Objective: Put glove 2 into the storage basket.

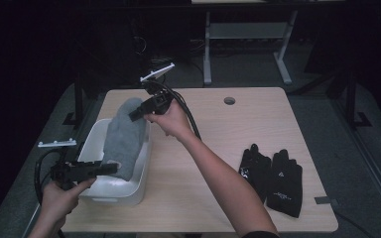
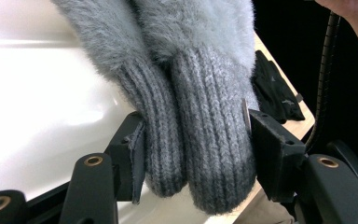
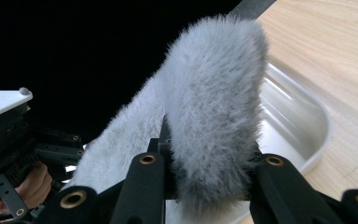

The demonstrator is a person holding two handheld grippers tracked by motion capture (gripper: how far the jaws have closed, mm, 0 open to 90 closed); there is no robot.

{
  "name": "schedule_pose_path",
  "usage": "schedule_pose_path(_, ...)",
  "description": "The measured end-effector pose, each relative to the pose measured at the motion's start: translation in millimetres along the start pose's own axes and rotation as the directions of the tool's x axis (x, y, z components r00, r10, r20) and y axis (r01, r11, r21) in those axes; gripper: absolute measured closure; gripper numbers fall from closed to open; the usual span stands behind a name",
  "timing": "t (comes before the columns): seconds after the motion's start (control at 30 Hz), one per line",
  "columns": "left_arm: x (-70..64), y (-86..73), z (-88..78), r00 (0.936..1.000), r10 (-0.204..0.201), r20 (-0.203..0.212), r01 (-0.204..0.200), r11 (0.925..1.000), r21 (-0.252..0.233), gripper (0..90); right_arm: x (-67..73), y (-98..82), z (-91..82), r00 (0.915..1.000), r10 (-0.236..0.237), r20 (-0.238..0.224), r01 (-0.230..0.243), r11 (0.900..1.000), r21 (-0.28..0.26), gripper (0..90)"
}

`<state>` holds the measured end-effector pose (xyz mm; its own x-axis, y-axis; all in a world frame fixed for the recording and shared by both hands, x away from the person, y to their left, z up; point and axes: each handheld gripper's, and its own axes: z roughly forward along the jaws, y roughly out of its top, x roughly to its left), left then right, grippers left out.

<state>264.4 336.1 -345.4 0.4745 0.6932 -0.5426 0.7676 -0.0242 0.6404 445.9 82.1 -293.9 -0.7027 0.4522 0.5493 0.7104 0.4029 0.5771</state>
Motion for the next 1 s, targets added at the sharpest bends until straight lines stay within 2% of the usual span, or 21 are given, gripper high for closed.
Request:
schedule_pose_path(0.23,8.2,-5.4,-3.6,0.9997,-0.022,-0.007,0.022,0.9997,-0.005,42.7,2.3,3.4,13.8,1.0000,-0.007,-0.002,0.007,1.000,0.020,72.3)
schedule_pose_path(0.67,26.1,-17.0,-3.6,0.9974,-0.067,-0.027,0.067,0.9974,0.027,42.2,-0.2,1.5,40.8,1.0000,-0.003,0.007,0.002,0.998,0.070,72.5)
schedule_pose_path(0.83,31.4,-20.6,-3.9,0.9975,-0.058,-0.039,0.060,0.9967,0.054,42.0,-2.2,-0.4,50.5,0.9999,-0.001,0.010,0.000,0.996,0.087,72.5)
schedule_pose_path(0.9,33.0,-22.2,-2.5,0.9963,-0.076,-0.039,0.078,0.9956,0.051,41.8,-2.8,-1.3,54.0,0.9999,0.011,0.009,-0.011,0.996,0.092,72.5)
schedule_pose_path(1.0,36.2,-23.8,-2.1,0.9957,-0.081,-0.046,0.084,0.9947,0.061,41.5,-4.8,-2.8,59.2,0.9999,0.007,0.010,-0.008,0.995,0.100,72.5)
